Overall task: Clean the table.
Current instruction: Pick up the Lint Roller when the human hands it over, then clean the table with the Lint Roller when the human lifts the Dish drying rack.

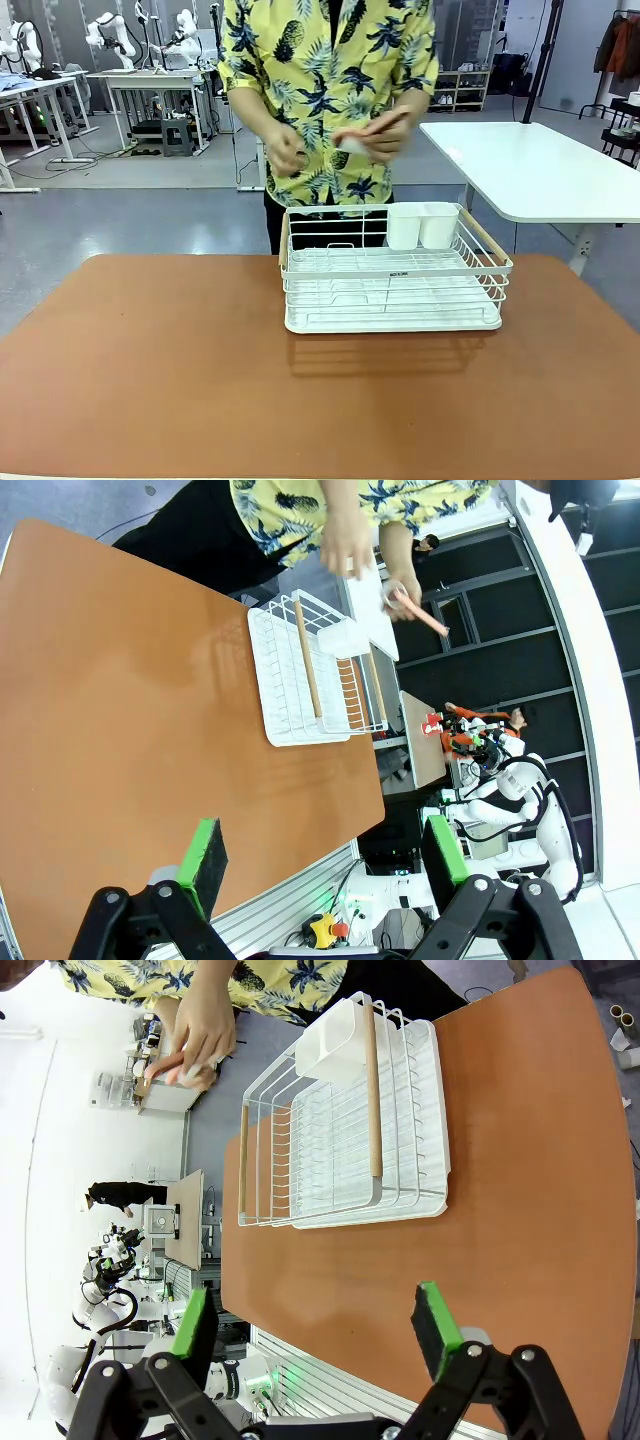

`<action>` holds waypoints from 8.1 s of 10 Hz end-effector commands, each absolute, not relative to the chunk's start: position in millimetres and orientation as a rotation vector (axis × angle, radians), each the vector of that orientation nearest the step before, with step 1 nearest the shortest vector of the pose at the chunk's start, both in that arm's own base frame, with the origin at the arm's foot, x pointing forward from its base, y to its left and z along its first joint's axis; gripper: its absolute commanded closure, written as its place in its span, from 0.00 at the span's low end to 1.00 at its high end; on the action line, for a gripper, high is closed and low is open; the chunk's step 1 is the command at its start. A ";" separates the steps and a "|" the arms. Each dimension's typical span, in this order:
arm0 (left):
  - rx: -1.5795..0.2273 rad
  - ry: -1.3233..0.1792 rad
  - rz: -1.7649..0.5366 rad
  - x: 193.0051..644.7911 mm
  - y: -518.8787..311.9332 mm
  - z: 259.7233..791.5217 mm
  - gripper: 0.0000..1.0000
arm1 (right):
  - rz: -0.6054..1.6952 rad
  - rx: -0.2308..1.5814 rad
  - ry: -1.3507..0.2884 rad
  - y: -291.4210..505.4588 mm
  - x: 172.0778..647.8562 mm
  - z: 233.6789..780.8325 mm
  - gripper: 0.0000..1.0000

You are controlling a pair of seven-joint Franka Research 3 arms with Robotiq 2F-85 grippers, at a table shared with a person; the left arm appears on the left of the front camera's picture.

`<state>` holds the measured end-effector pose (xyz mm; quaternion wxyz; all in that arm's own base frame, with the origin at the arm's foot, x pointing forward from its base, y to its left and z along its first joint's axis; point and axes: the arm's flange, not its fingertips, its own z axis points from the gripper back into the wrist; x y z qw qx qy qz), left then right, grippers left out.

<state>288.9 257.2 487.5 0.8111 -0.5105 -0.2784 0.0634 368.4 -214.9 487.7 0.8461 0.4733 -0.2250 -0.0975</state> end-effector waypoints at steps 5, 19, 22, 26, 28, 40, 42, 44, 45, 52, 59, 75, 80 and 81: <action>-1.106 -0.609 0.123 286.6 257.4 487.9 0.00 | -0.197 1.005 -0.485 -214.9 366.7 490.3 0.00; -1.106 -0.609 0.123 286.6 257.4 487.9 0.00 | -0.567 0.910 -0.343 -103.3 364.2 546.2 0.00; -1.106 -0.609 0.123 286.6 257.4 487.9 0.00 | -0.736 0.862 -0.406 -16.2 384.9 535.2 0.00; -1.106 -0.609 0.123 286.6 257.4 487.9 0.00 | -0.774 0.921 -0.450 23.2 385.7 516.5 0.00; -1.106 -0.609 0.123 286.6 257.4 487.9 0.00 | -0.781 0.947 -0.415 34.4 386.7 504.0 0.00; -1.106 -0.609 0.123 286.6 257.4 487.9 0.00 | -0.762 1.026 -0.468 33.0 401.9 479.5 0.77; -1.106 -0.609 0.123 286.6 257.4 487.9 0.00 | -0.760 1.024 -0.463 33.2 401.5 479.9 0.96; -1.106 -0.609 0.123 286.6 257.4 487.9 0.00 | -0.760 1.022 -0.458 32.7 401.5 478.7 1.00; -1.106 -0.609 0.123 286.6 257.4 487.9 0.00 | -0.753 1.017 -0.473 31.3 401.7 479.4 1.00; -1.106 -0.609 0.123 286.6 257.4 487.9 0.00 | -0.771 1.011 -0.435 30.4 398.4 484.3 1.00; -1.106 -0.609 0.123 286.6 257.4 487.9 0.00 | -0.771 1.011 -0.435 30.4 398.4 484.3 1.00; -1.106 -0.609 0.123 286.6 257.4 487.9 0.00 | -0.771 1.011 -0.435 30.4 398.4 484.3 1.00; -1.106 -0.609 0.123 286.6 257.4 487.9 0.00 | -0.771 1.011 -0.435 30.4 398.4 484.3 1.00; -1.106 -0.609 0.123 286.6 257.4 487.9 0.00 | -0.771 1.011 -0.435 30.4 398.4 484.3 1.00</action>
